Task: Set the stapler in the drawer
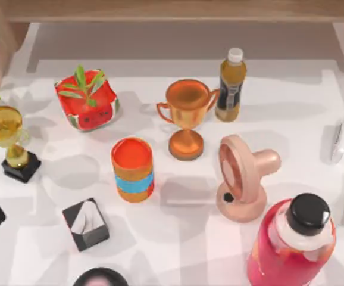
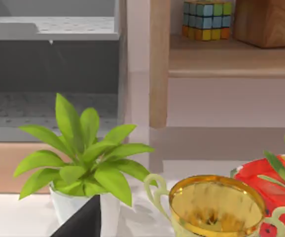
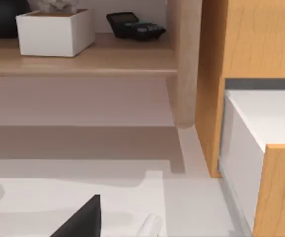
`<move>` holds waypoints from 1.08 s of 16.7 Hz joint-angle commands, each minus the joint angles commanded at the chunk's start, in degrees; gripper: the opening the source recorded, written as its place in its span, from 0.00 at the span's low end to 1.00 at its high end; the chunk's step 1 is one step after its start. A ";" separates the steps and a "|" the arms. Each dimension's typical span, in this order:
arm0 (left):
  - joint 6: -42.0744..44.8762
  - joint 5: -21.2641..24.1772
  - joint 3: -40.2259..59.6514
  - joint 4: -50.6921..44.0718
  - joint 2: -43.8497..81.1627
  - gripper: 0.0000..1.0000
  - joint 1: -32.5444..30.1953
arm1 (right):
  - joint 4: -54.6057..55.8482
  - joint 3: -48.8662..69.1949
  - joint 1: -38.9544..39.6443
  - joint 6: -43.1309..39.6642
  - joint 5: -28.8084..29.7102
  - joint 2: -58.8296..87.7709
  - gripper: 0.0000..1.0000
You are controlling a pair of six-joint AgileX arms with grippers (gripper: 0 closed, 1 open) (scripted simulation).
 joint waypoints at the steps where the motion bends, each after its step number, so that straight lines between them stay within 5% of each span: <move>1: 0.00 0.00 0.00 0.00 0.00 1.00 0.00 | 0.00 0.00 0.00 0.00 0.00 0.00 1.00; 9: 0.00 0.00 0.00 0.00 0.00 1.00 0.00 | -10.05 15.81 0.58 4.33 0.04 16.76 1.00; 18: 0.00 0.00 0.00 0.00 0.00 1.00 0.00 | -37.81 56.81 2.53 15.78 -0.13 71.98 1.00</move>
